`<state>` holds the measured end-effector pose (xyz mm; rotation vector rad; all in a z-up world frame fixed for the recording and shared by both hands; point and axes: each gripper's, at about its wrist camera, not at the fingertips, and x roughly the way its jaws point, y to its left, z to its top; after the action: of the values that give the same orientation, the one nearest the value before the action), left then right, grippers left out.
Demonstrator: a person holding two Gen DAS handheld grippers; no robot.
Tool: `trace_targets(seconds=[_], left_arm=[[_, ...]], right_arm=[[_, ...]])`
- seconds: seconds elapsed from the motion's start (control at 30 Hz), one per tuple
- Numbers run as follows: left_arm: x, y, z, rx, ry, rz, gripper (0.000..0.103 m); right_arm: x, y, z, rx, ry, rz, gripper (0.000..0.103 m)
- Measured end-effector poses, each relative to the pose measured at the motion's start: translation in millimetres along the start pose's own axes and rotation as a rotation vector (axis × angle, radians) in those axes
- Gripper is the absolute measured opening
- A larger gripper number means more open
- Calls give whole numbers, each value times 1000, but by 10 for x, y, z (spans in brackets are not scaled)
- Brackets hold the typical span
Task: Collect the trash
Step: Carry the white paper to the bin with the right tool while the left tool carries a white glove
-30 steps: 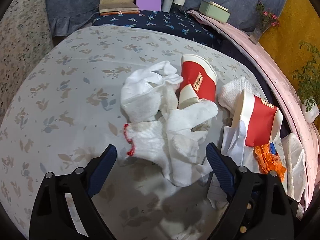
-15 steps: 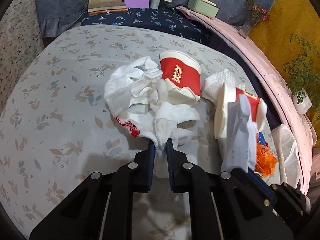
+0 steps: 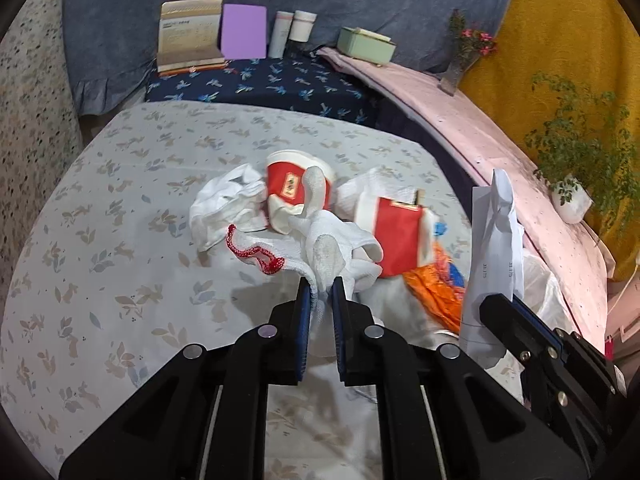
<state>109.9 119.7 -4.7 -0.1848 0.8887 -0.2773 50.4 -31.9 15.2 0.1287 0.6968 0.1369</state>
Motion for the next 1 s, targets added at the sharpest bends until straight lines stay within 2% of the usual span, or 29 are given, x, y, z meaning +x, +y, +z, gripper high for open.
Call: trace_targets(seconds=[0.43, 1.0], left_arm=[[-125, -884, -148, 153, -3, -84, 10], [155, -2250, -424, 371, 58, -213, 11]], right_arm=[[-498, -680, -138, 106, -68, -112, 2], [-1014, -1945, -554, 329, -103, -315, 2]])
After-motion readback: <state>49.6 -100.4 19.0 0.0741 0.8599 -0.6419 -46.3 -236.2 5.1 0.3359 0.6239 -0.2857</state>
